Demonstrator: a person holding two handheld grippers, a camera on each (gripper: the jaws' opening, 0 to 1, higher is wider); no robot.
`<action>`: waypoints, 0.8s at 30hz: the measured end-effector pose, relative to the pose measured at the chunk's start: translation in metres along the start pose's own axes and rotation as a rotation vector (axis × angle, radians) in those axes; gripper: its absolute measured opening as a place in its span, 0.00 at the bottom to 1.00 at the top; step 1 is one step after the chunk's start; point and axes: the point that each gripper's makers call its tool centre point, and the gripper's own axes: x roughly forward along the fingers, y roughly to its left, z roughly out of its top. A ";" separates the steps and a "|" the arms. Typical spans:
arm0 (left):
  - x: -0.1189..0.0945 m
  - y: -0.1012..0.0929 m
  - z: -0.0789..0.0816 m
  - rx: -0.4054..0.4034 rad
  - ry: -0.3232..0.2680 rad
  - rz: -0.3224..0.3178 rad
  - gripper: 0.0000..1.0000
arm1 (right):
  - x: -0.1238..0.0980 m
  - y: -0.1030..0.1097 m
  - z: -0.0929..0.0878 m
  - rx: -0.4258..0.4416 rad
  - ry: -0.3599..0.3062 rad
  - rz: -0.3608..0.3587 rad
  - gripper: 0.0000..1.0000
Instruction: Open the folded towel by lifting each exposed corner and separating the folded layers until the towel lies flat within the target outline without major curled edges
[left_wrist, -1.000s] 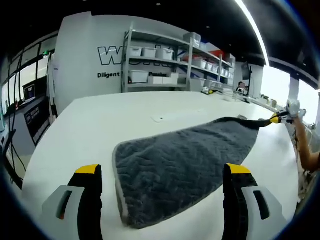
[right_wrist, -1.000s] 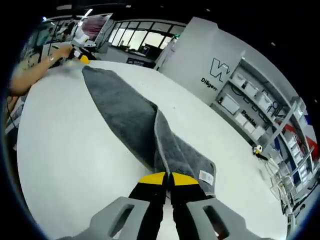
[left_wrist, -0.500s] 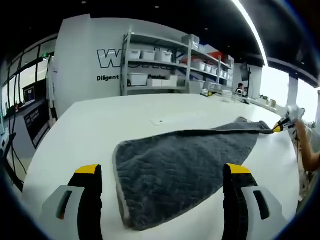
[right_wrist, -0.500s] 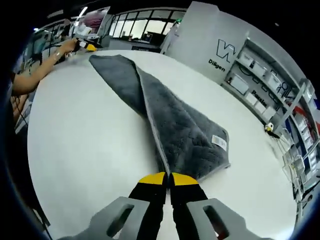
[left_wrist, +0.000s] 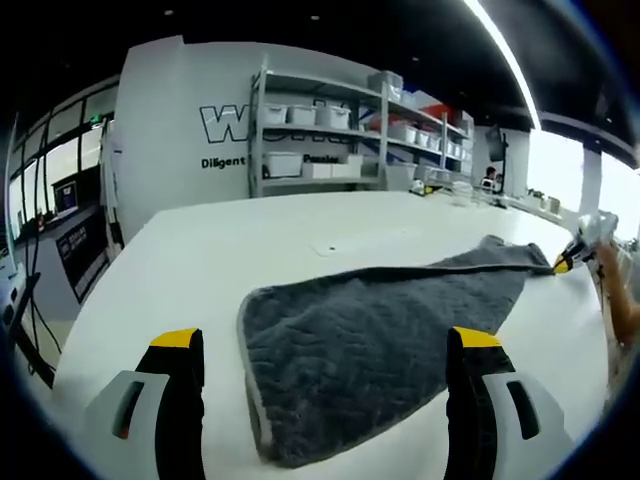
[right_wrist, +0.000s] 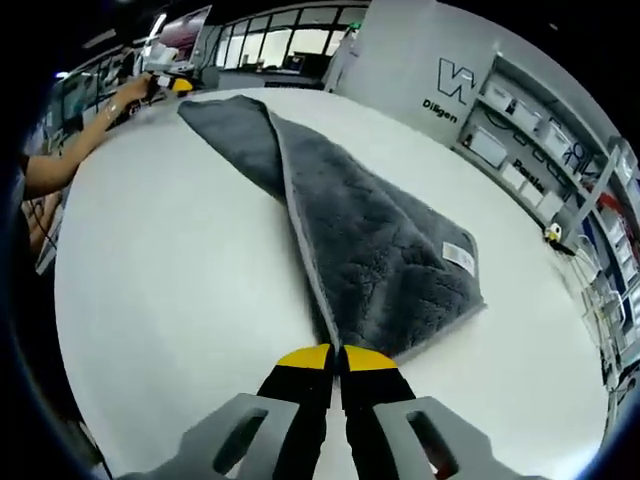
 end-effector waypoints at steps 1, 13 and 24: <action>0.000 0.001 0.000 -0.003 -0.002 0.008 0.99 | 0.000 0.000 0.000 0.002 -0.005 0.002 0.00; 0.012 0.004 -0.007 -0.032 -0.009 0.011 0.96 | 0.000 0.003 -0.002 0.063 -0.070 0.027 0.00; 0.037 0.033 0.007 -0.003 -0.056 0.046 0.92 | -0.001 0.005 -0.002 0.038 -0.083 0.018 0.00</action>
